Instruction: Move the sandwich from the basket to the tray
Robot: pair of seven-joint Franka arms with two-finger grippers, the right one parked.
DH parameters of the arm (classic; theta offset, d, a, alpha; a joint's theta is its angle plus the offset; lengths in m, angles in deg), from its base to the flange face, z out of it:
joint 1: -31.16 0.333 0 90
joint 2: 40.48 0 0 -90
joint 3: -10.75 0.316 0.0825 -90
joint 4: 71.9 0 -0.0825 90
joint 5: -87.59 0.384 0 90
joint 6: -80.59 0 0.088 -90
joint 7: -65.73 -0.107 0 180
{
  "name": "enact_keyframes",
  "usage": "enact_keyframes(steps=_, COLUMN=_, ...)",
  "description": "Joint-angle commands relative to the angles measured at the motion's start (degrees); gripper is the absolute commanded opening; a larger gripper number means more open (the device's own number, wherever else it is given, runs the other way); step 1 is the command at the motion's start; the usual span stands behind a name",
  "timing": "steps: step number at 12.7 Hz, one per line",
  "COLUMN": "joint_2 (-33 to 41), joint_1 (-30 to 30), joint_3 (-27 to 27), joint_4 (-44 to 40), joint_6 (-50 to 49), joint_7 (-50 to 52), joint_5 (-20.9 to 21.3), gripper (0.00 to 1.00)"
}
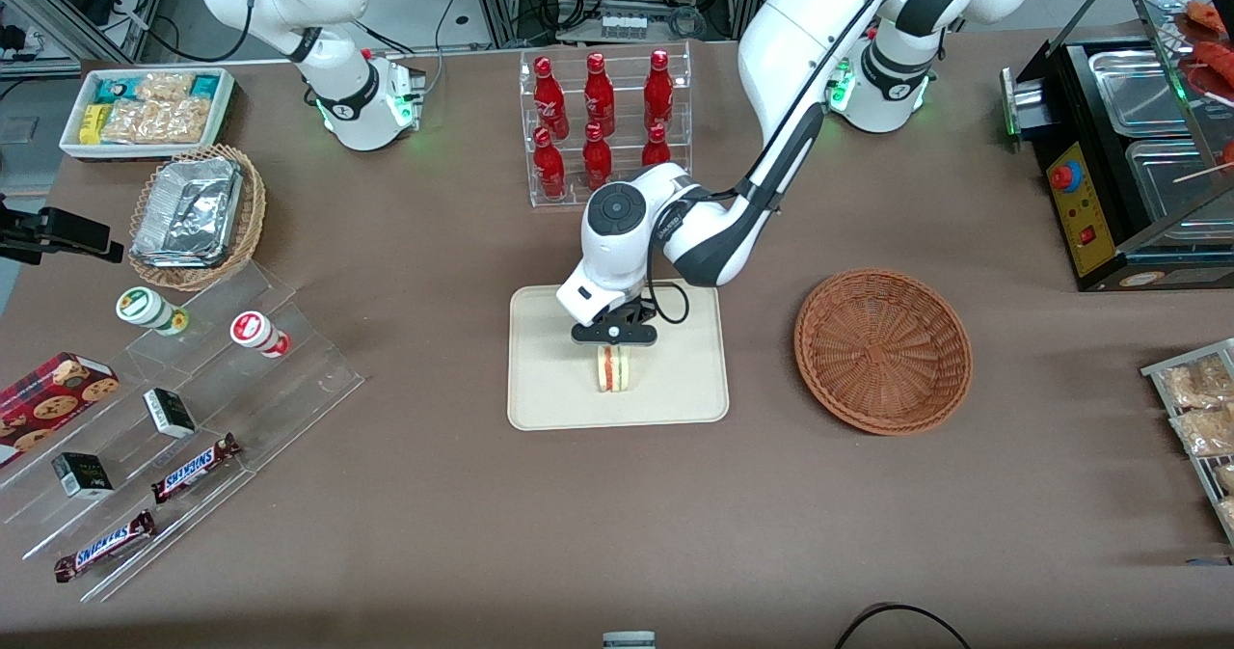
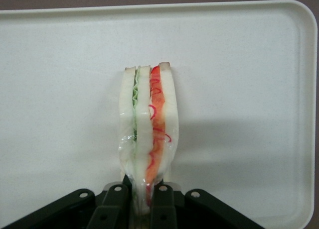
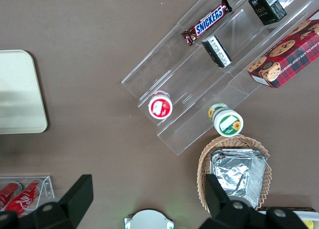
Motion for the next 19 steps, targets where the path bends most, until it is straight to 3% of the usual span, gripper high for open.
enact_keyframes(steps=1, joint_2=-0.9, joint_1=-1.3, joint_3=0.9, joint_4=-1.9, joint_6=-0.2, joint_7=-0.3, joint_5=1.0, gripper=1.00)
enact_keyframes(steps=5, joint_2=2.8, joint_1=-0.8, joint_3=1.0, joint_4=-1.9, joint_6=-3.6, joint_7=-0.2, joint_5=0.9, gripper=1.00)
enact_keyframes(steps=9, joint_2=13.6, joint_1=1.4, joint_3=1.9, joint_4=-1.8, joint_6=-13.9, joint_7=3.3, joint_5=0.4, gripper=1.00)
enact_keyframes(steps=13, joint_2=24.1, joint_1=10.3, joint_3=1.9, joint_4=-1.4, joint_6=-27.7, joint_7=2.1, joint_5=0.0, gripper=1.00)
enact_keyframes(steps=19, joint_2=35.9, joint_1=26.5, joint_3=1.9, joint_4=-0.4, joint_6=-43.3, joint_7=-22.1, joint_5=-4.6, gripper=1.00)
